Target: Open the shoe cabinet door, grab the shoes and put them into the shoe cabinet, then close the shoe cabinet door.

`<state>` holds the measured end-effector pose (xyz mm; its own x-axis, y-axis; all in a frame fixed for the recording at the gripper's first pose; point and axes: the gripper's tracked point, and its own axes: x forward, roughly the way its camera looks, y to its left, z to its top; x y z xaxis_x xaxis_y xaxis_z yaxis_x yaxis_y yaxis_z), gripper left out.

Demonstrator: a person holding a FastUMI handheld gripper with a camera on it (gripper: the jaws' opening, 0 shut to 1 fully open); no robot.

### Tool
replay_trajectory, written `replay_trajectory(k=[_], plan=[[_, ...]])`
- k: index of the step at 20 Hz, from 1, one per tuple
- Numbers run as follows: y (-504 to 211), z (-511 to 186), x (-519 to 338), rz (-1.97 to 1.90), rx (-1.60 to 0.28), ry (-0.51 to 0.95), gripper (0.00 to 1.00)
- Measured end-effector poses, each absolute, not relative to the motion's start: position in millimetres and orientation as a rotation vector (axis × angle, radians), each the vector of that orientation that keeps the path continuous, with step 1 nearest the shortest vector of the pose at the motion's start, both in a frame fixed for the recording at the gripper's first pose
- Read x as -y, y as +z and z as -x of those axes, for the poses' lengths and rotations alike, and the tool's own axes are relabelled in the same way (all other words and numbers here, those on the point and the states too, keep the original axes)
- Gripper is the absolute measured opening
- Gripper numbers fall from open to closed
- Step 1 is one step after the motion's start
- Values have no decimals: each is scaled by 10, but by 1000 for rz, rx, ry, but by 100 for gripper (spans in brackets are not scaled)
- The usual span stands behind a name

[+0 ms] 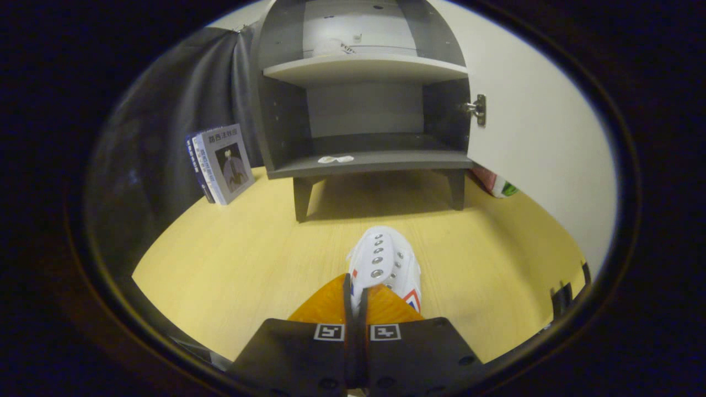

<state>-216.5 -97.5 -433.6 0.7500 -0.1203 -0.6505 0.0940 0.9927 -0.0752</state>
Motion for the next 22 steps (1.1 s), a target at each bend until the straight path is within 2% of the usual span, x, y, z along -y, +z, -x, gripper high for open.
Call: replay_trajectory(k=[10, 16, 22], plan=[[-2613, 1638, 1052, 40, -505, -183, 3], [-1534, 1107, 1010, 49, -318, -242, 3], [-948, 458, 976, 52, -189, -216, 2]])
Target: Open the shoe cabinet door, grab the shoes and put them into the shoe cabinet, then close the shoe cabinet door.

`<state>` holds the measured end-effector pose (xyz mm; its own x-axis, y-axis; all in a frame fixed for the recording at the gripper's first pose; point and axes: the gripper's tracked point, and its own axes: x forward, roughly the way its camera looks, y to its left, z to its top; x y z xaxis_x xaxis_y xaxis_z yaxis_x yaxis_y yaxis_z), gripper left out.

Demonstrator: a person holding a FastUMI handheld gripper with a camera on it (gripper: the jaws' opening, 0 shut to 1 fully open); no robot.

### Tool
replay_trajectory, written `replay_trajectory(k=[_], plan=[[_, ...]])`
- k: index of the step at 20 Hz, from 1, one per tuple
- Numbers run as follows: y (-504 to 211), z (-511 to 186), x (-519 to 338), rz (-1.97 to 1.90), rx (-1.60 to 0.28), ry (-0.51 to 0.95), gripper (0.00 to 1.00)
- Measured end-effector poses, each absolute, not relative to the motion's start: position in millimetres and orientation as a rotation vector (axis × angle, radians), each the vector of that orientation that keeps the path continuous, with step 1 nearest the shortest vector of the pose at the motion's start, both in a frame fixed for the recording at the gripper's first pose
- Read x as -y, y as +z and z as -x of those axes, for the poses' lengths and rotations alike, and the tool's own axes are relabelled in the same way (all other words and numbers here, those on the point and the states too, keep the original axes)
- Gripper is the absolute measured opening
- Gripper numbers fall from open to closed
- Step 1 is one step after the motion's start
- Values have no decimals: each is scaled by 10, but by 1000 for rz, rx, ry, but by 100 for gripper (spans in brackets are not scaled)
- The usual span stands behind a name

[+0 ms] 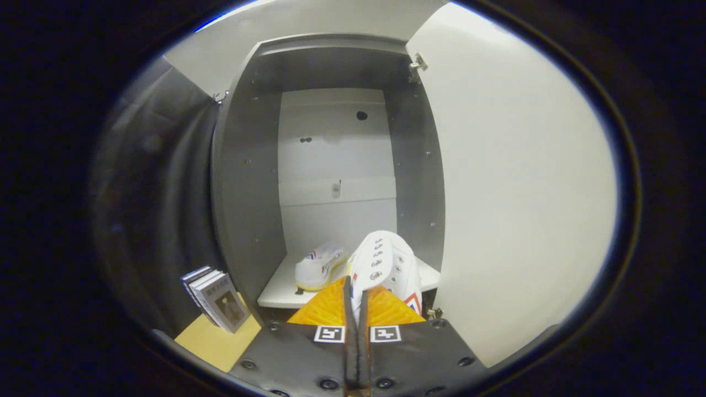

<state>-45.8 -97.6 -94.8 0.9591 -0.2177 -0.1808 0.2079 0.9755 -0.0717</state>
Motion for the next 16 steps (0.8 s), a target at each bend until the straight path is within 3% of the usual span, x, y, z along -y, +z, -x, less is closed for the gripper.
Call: replay_trajectory(k=[7, 16], plan=[[-891, -547, 1190, 51, -176, -189, 3], [-1546, -1506, 1636, 27, -294, -221, 2]])
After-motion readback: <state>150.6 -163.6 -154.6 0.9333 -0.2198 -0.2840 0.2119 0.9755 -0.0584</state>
